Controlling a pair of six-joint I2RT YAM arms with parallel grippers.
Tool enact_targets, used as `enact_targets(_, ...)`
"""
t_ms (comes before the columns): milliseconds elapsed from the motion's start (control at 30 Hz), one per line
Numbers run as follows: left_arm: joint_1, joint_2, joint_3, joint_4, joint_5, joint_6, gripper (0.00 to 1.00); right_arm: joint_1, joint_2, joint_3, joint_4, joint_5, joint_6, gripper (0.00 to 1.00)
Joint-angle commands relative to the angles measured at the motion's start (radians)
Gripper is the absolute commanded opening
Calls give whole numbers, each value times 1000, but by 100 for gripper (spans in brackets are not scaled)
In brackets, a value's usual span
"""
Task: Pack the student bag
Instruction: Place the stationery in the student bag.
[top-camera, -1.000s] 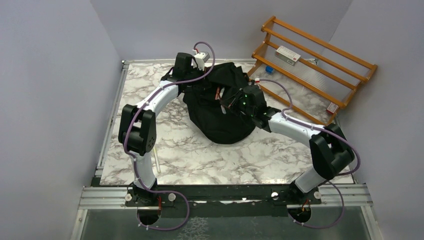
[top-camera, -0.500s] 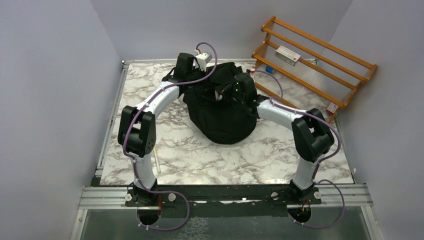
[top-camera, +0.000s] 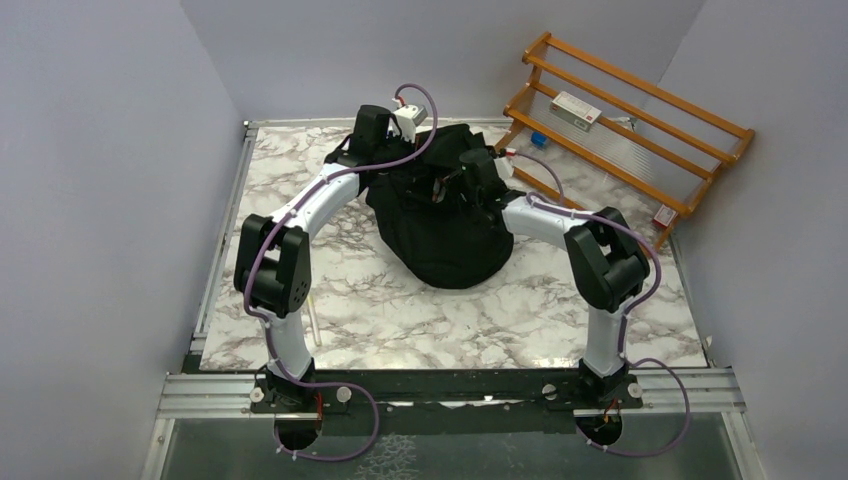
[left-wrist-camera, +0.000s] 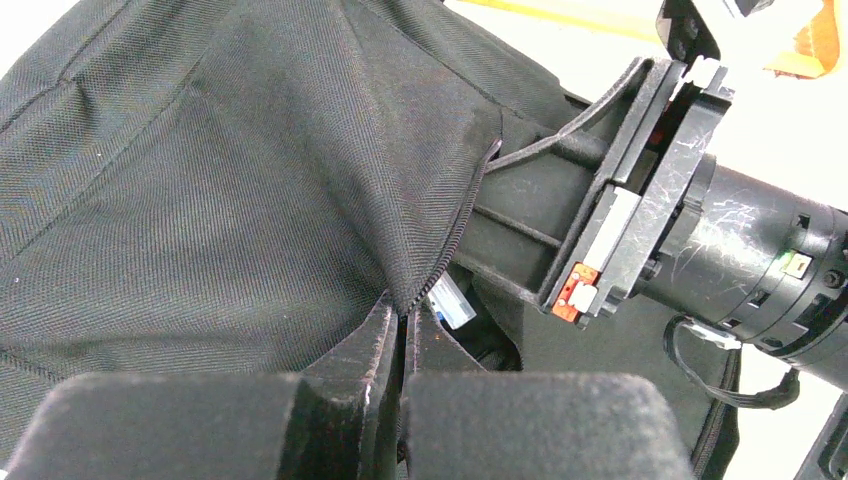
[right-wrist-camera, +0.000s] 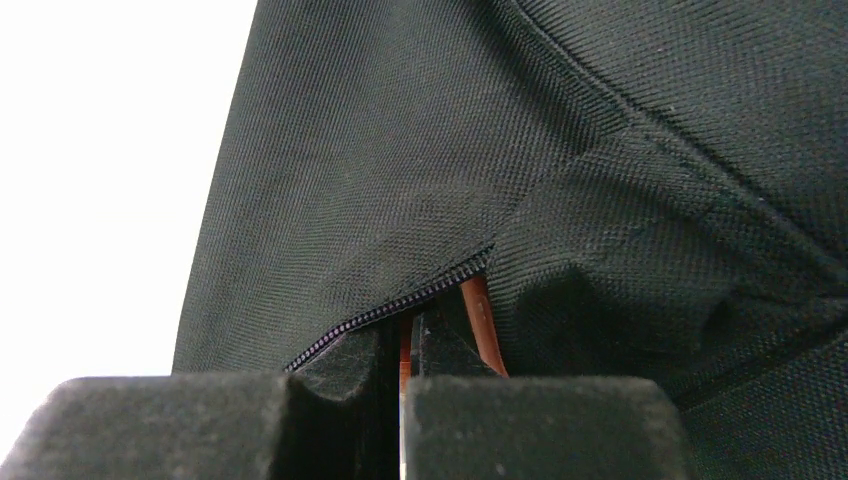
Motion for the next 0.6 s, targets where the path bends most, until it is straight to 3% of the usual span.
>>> enact_targets(0,-14,-77,-7,-8,30,3,0,12,41,42,40,111,28,1)
enact_targets(67,-16,-77,-7,-11,30,4,0,16,68,77,60,89,-12,2)
enact_targets(200,-15,-78,-9,-17,28,12,0,26,87,97,113,54,-98,25)
enact_targets(300,-15,-78,-12,-19,24,17,0,28,71,63,146,53,-116,34)
enact_targets(567,-15,-69,-4,-21,26,18,0,28,-35,-51,206,65,-215,40)
